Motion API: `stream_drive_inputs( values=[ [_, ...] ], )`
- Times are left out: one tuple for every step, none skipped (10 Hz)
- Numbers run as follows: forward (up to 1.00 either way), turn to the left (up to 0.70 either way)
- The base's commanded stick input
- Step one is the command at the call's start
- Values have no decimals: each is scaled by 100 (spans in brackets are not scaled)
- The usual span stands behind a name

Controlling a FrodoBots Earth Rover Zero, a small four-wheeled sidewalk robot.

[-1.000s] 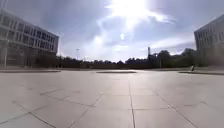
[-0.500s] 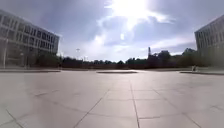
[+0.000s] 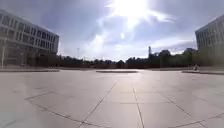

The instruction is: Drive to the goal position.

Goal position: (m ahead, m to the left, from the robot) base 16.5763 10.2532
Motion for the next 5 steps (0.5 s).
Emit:
stream_drive_inputs(
  values=[
    [50, 0],
    [50, 0],
    [50, 0],
    [50, 0],
    [50, 0]
  ],
)
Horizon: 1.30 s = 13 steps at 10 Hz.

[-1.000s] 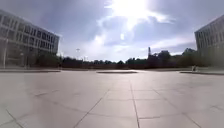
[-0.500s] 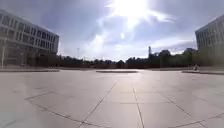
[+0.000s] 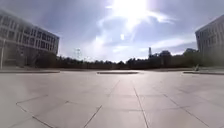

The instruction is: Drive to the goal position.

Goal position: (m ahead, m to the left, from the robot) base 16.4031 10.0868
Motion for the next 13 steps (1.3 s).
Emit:
stream_drive_inputs(
  values=[
    [50, 0],
    [50, 0],
    [50, 0],
    [50, 0],
    [50, 0],
    [50, 0],
    [50, 0],
    [50, 0],
    [50, 0],
    [50, 0],
    [50, 0],
    [50, 0],
    [50, 0]
  ],
)
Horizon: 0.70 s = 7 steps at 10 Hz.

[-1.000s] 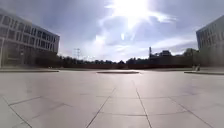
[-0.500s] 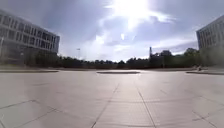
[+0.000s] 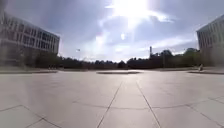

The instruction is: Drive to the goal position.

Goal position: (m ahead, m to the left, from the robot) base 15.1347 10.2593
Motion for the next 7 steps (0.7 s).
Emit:
stream_drive_inputs(
  values=[
    [50, 0],
    [50, 0],
    [50, 0],
    [50, 0],
    [50, 0],
    [50, 0],
    [50, 0]
  ],
)
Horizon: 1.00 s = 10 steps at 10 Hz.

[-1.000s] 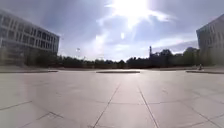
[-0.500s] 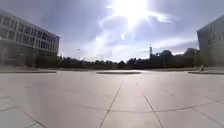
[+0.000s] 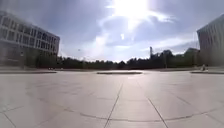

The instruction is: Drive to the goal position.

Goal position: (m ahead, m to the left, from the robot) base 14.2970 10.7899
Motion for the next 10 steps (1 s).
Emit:
stream_drive_inputs(
  values=[
    [50, 0],
    [50, 0],
    [50, 0],
    [50, 0],
    [50, 0],
    [50, 0],
    [50, 0],
    [50, 0],
    [50, 0],
    [50, 0]
  ],
)
